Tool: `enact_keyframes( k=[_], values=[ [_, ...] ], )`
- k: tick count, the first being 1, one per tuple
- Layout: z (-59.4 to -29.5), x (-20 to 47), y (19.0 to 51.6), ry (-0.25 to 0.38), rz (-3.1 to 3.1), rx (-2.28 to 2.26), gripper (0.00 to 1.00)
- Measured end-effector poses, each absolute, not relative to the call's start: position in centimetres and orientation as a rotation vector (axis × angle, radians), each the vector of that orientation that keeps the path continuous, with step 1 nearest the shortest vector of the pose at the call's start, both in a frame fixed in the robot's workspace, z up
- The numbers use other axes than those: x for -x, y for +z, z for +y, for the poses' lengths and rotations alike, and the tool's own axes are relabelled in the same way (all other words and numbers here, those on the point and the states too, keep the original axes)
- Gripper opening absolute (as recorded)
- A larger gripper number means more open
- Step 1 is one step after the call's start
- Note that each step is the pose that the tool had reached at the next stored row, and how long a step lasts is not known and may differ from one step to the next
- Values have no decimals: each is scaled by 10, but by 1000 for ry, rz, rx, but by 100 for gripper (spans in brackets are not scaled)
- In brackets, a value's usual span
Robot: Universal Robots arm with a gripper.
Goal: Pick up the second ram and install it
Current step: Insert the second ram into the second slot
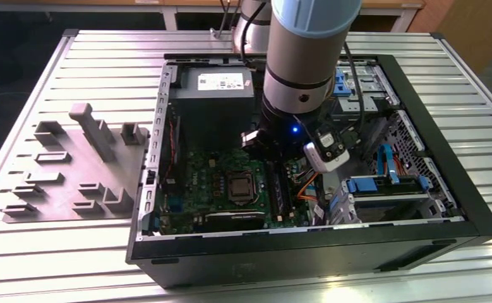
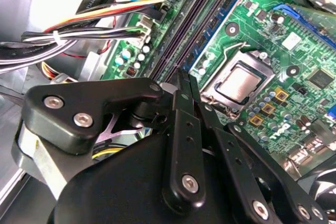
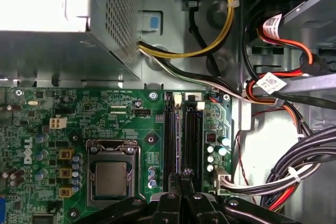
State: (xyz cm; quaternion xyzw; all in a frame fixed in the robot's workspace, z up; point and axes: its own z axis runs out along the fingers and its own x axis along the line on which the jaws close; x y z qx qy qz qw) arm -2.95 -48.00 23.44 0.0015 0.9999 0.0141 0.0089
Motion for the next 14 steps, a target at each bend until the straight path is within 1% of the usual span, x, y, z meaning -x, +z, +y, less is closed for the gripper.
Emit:
enact_keyframes(
  k=[14],
  values=[
    [-479, 31, 229, 45, 3123, -5, 11]
  ],
)
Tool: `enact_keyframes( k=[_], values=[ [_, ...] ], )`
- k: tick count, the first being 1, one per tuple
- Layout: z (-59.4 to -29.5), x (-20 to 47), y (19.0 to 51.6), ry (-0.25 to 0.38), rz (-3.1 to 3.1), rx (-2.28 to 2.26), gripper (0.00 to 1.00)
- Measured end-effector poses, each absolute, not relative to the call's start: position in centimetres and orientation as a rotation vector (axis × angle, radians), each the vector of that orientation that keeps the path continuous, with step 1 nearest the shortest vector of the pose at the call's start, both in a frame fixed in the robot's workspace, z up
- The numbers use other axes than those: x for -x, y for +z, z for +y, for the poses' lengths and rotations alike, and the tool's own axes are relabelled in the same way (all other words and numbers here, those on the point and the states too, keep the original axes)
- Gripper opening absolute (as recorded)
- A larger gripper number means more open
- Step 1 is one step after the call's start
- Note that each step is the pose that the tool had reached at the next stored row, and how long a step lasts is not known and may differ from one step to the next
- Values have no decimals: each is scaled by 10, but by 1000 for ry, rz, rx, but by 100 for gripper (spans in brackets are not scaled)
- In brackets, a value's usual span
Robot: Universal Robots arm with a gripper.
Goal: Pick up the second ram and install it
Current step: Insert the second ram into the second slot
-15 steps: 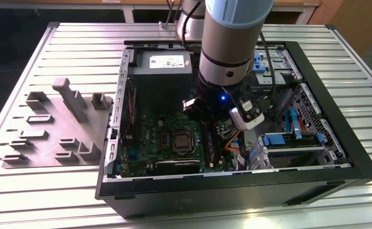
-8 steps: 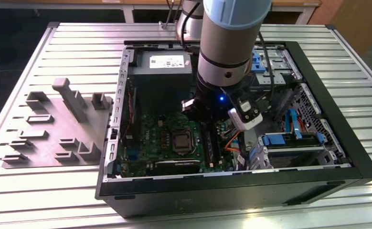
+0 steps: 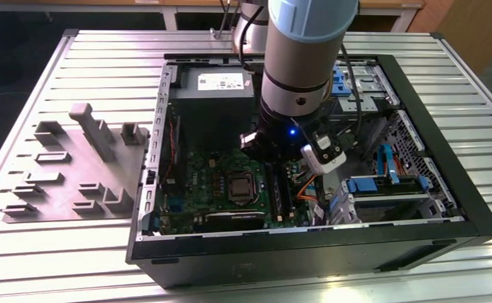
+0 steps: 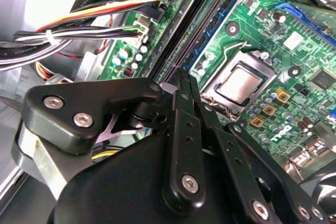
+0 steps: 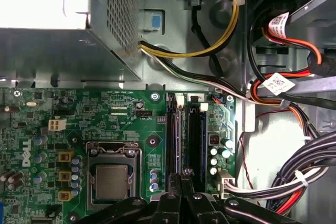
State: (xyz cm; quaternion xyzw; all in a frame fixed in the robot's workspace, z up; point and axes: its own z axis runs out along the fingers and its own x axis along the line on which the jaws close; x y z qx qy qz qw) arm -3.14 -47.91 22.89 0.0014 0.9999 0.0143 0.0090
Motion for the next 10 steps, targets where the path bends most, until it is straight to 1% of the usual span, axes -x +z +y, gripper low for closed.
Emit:
enact_keyframes(
  k=[10],
  values=[
    [-479, 31, 228, 44, 3123, -4, 11]
  ],
)
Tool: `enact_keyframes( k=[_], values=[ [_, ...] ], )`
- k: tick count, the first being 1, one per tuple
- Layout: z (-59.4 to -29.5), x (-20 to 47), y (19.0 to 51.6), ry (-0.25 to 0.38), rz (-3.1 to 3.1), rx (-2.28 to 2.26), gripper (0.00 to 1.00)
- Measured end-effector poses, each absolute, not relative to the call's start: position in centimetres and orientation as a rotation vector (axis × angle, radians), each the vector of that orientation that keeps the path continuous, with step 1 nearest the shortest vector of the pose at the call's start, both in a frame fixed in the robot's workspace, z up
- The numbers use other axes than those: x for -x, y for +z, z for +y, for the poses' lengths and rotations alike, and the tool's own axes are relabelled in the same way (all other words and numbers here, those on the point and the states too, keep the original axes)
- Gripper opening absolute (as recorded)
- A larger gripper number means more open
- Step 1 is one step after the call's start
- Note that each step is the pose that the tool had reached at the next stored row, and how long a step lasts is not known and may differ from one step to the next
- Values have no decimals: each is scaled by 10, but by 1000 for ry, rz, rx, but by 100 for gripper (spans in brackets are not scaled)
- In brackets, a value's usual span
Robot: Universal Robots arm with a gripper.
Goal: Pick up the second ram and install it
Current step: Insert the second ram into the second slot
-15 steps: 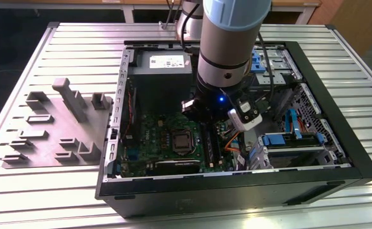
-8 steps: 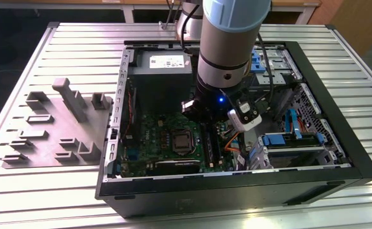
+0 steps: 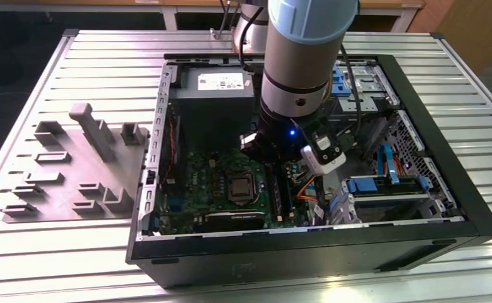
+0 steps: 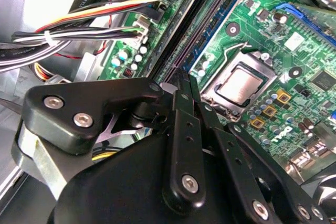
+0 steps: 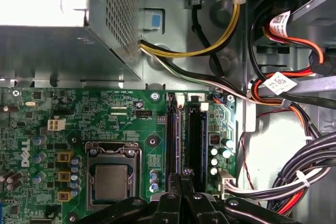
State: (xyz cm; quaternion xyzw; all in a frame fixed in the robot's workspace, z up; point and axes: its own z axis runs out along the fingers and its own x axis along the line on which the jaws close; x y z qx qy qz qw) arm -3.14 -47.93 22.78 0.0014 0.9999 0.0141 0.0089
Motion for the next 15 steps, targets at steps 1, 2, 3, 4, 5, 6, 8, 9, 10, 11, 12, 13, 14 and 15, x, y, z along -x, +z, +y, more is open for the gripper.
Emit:
enact_keyframes(
  k=[1, 2, 3, 4, 5, 6, 8, 9, 10, 11, 12, 13, 14, 15],
  values=[
    [-479, 31, 228, 44, 3123, -5, 11],
    [-479, 31, 228, 44, 3123, -5, 11],
    [-479, 31, 227, 44, 3123, -5, 11],
    [-479, 31, 227, 44, 3123, -4, 11],
    [-480, 32, 227, 45, 3123, -4, 11],
    [-480, 32, 227, 45, 3123, -4, 11],
    [-480, 32, 227, 44, 3123, -4, 11],
    [-480, 32, 227, 44, 3123, -5, 11],
    [-480, 32, 227, 44, 3123, -4, 11],
    [-480, 32, 227, 44, 3123, -5, 11],
    [-480, 32, 227, 44, 3123, -4, 11],
    [-480, 32, 227, 44, 3123, -4, 11],
    [-480, 32, 227, 44, 3123, -4, 11],
    [-480, 32, 227, 44, 3123, -4, 11]
  ],
)
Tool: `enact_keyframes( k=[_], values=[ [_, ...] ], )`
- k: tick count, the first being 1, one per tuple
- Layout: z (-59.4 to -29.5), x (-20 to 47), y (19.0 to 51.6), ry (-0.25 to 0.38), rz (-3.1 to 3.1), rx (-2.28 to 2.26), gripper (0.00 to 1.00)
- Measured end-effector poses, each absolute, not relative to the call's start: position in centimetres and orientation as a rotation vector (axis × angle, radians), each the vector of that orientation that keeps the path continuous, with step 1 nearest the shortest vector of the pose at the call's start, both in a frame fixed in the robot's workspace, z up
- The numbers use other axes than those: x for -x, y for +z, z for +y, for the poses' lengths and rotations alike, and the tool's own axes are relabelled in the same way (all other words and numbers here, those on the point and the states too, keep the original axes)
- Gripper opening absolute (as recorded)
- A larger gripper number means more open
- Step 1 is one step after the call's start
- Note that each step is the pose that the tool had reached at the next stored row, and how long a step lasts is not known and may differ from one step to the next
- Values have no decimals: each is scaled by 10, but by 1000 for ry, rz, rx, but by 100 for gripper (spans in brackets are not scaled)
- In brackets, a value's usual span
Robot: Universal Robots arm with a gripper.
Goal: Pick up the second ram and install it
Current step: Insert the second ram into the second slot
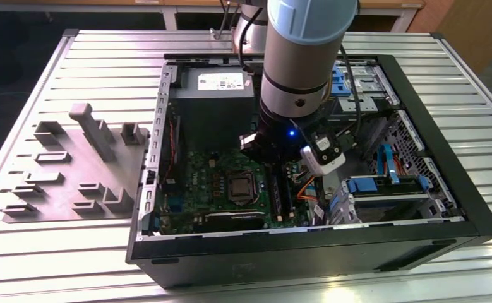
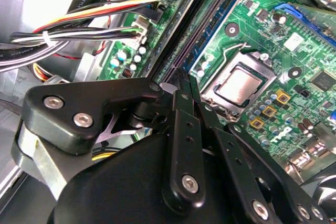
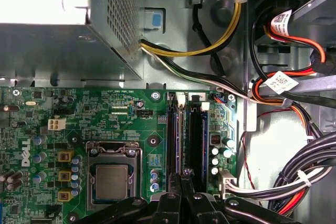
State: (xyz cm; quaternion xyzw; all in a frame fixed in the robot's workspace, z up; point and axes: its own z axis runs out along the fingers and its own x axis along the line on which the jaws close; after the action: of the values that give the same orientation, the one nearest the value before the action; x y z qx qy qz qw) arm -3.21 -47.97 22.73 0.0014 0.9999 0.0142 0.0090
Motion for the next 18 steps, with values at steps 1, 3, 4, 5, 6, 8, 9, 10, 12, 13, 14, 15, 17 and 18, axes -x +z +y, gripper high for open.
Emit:
enact_keyframes(
  k=[1, 3, 4, 5, 6, 8, 9, 10, 12, 13, 14, 15, 17, 18],
  values=[
    [-480, 32, 227, 44, 3123, -4, 11],
    [-480, 32, 227, 44, 3123, -5, 11],
    [-480, 32, 227, 44, 3123, -5, 11],
    [-480, 32, 227, 44, 3123, -7, 11],
    [-480, 32, 227, 44, 3123, -12, 11],
    [-480, 32, 227, 44, 3123, -23, 11],
    [-480, 31, 227, 44, 3123, -29, 11],
    [-480, 31, 227, 44, 3123, -34, 11],
    [-480, 31, 227, 44, 3123, -41, 11],
    [-480, 31, 227, 44, 3123, -43, 11],
    [-480, 31, 227, 44, 3123, -43, 11],
    [-480, 31, 227, 44, 3123, -44, 11],
    [-480, 31, 226, 44, 3123, -44, 11],
    [-480, 31, 226, 44, 3123, -44, 11]
  ],
)
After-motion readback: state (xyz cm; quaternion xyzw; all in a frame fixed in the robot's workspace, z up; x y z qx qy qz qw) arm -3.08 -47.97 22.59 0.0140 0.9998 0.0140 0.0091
